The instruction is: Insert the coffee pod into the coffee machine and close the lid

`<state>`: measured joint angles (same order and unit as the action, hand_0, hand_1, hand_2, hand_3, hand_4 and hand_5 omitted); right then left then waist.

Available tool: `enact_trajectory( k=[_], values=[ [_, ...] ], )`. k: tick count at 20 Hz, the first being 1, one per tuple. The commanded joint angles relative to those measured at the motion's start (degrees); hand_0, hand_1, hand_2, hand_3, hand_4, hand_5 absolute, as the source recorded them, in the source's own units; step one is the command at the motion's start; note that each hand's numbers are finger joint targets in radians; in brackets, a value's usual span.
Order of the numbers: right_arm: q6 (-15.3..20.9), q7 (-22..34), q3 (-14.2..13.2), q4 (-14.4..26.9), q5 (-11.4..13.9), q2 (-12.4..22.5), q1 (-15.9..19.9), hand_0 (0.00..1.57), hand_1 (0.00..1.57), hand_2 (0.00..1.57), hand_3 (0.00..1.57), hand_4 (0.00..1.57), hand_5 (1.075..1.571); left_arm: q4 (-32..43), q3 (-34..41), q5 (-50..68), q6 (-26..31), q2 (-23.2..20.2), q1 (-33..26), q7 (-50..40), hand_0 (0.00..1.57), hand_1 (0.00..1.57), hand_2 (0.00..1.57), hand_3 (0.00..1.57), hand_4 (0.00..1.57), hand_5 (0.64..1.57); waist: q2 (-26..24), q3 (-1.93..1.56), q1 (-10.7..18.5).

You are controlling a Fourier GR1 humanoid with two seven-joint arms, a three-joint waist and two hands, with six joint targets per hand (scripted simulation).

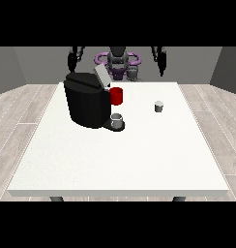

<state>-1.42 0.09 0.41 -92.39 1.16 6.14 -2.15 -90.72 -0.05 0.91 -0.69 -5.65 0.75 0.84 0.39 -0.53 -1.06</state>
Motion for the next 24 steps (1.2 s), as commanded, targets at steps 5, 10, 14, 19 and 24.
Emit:
enact_trajectory(
  k=[5,10,14,19,24],
  values=[
    [1.11,1.67,0.90,1.86,0.60,-2.74,-0.35,0.00,0.00,0.00,0.00,0.13,1.571,3.05,3.20,4.66,7.26,-1.87,-1.52,10.66,0.00,0.00,0.00,0.00,0.27,1.571,-1.30,0.55,1.05],
    [6.46,-5.49,-7.33,3.71,-2.92,-3.72,3.92,0.00,0.00,0.00,0.00,0.09,1.571,3.04,3.93,0.95,8.96,-7.28,0.68,10.49,0.00,0.00,0.00,0.00,0.31,1.571,0.56,0.52,0.55],
    [5.95,-6.90,-2.81,1.87,-1.54,-5.10,4.55,0.00,0.00,0.00,0.00,0.27,1.571,7.96,8.99,0.10,7.70,-12.08,10.18,6.63,0.00,0.00,0.00,0.00,0.00,1.571,3.62,0.53,-4.20],
    [8.06,-6.28,-0.96,2.64,-0.37,-5.88,5.74,0.00,0.00,0.00,0.00,0.17,1.571,15.63,12.24,2.00,12.05,-17.04,16.09,3.08,0.00,0.00,0.00,0.00,0.00,1.571,5.79,0.53,-5.09],
    [6.52,-1.80,-1.22,-1.41,-2.98,-4.25,7.50,0.00,0.00,0.00,0.00,0.19,1.571,24.18,10.69,-2.12,10.83,-16.29,18.10,3.89,0.00,0.00,0.00,0.00,0.00,1.571,6.03,0.54,-7.64]
  ],
)
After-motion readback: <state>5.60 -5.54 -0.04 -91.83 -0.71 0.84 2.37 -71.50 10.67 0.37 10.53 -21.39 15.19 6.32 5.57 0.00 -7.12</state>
